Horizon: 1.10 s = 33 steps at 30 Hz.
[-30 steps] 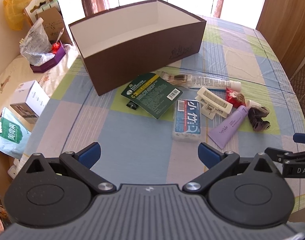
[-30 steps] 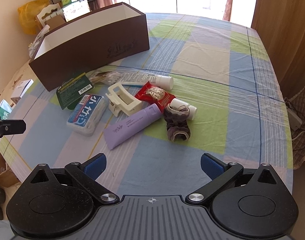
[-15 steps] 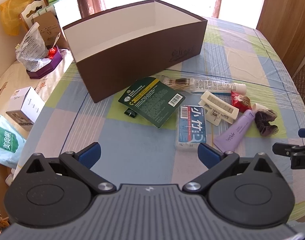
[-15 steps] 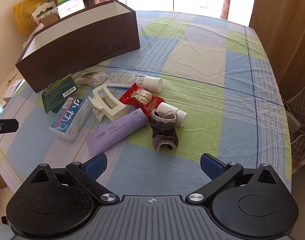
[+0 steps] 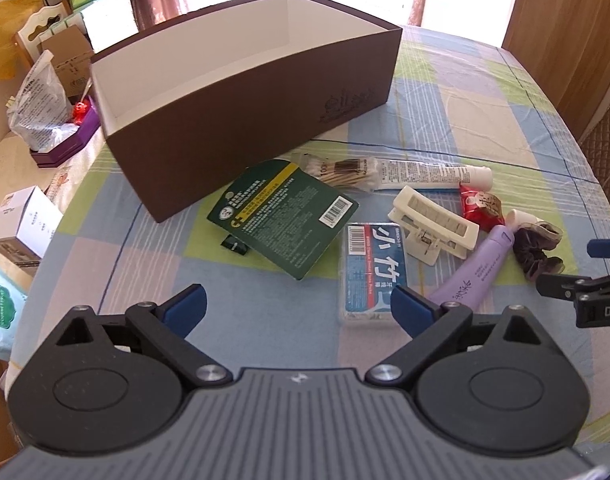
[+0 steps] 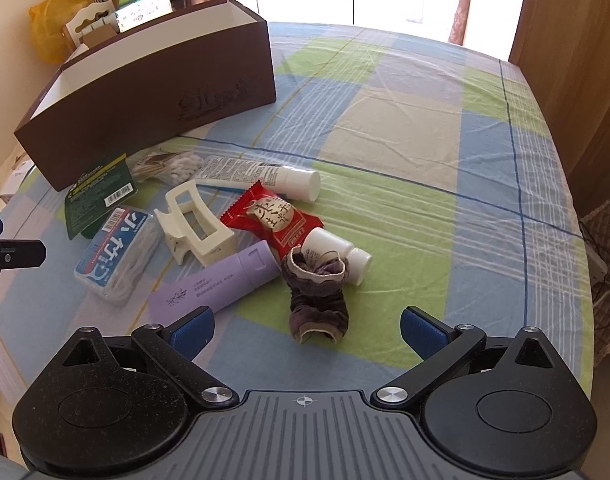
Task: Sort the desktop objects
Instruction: 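Grasp the blue toothpick box with the left tool while the right tool grasps the brown sock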
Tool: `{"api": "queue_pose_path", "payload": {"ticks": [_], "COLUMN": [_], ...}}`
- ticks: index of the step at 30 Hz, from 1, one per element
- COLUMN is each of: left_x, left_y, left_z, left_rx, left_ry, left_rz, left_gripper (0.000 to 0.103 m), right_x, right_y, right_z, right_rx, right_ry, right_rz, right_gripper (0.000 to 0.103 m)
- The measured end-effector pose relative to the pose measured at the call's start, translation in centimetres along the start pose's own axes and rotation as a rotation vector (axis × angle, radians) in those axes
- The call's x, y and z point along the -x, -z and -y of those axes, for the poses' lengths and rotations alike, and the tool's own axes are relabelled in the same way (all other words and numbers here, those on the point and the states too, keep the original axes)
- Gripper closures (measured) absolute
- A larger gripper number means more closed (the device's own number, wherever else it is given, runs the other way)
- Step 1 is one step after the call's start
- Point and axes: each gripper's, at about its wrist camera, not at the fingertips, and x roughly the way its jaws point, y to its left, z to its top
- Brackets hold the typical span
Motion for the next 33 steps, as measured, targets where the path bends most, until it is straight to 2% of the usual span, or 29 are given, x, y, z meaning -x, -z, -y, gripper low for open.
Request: {"api": "queue_pose_path", "payload": {"ticks": [1,8,9,10,14,15,16,24,32,33], "left_x": [-0.2,-1.3,-1.5,-1.6,-2.1,-2.3,-2.4,-4.0,-6.7,-7.0], "left_y": [0.0,0.1,0.1,0.1,0.0,0.0,0.0,-0.4,-0.3,-0.3], "left_z": [0.0,-0.1,-0.1,-0.2,0.0,0.1,0.3,2.3,3.6,3.7], "left_rx": [-0.003,-0.016,-0.018,-0.020,-0.031,-0.035,-0.040,-0.107,-0.148,-0.150], "left_ry": [0.003,0.027,0.031,0.035,0.054,0.061,0.067,0.128,0.132,0.133], "left_rz": [-0.001,-0.017,-0.021,-0.024,-0.034,-0.036,-0.037,-0.051,-0.085,-0.090], "left_gripper": [0.007,0.011,0.012,0.014,0.015,0.015,0.015,0.015,0.020,0.024], "right_x": [-0.3,-2.0,-2.2,-2.5,-3.5,-3.6,-3.7,-2.9,-2.4,-2.3], "right_y": [0.0,0.0,0.1,0.1,0.2,0.2,0.3,0.8,1.3,1.3], "right_z": [0.1,0.6,0.6,0.6,0.8,0.8,0.8,1.3,1.5,1.5], "right_rx": [0.001,0.009,0.015,0.016,0.012,0.017,0.029,0.012,0.002,-0.004], "right_ry": [-0.004,-0.024,-0.024,-0.031,-0.035,-0.031,-0.021,-0.021,-0.016,-0.011], "right_rz": [-0.002,-0.003,-0.001,0.000,-0.014,-0.012,-0.017,-0.044,-0.062,-0.056], "right_gripper": [0.023,0.023,0.030,0.042,0.047,0.066,0.073,0.076,0.076,0.076]}}
